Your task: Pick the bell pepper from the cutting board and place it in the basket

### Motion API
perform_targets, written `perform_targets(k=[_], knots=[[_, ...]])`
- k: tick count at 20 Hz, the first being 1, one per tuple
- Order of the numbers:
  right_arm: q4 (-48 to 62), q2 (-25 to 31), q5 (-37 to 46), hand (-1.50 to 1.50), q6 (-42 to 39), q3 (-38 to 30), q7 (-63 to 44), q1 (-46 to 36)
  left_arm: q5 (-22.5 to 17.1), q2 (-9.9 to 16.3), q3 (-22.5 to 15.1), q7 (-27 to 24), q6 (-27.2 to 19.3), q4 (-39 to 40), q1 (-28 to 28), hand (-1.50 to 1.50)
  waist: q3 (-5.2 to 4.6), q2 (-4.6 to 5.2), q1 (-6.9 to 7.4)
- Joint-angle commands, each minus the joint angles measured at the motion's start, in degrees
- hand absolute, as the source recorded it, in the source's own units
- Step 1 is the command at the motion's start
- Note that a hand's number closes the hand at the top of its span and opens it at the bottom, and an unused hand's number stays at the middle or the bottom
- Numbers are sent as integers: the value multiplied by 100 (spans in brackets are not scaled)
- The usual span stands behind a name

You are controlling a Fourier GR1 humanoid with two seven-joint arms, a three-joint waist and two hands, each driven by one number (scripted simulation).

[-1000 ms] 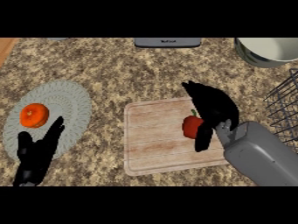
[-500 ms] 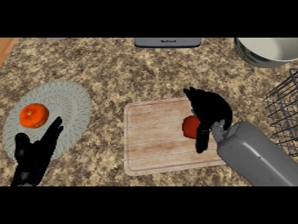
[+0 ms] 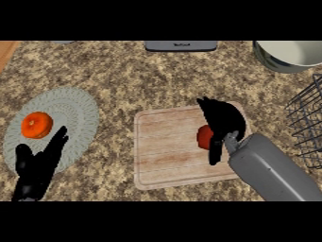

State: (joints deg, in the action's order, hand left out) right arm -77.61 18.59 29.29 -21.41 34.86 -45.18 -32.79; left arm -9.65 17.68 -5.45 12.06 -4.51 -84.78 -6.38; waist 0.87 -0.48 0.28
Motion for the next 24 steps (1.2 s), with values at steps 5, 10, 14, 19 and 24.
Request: perform_targets(k=[5,10,14,19,24], knots=[[131,-133,295,-150,33,-150,226,153,67,-100,16,504,-58,239,-85,0,-87,51,-9],[153,-123,885,150,175,271,716,121,107,-242,-46,415,-34,253,-173,0,-87,55,13],[607,-85,1125,150,197,227,1042,2,290,-287,-60,232,-65,402,-172,0,-87,66,28],[-1399,170,1447,150,586,755,148,1765,121,-140,172,109,113,372,-445,0,-93,-18,-243],[-2654,573,2222,150,1427,1485,-258,3248,38,-181,293,131,75,352,-510,0,-92,-16,-302]])
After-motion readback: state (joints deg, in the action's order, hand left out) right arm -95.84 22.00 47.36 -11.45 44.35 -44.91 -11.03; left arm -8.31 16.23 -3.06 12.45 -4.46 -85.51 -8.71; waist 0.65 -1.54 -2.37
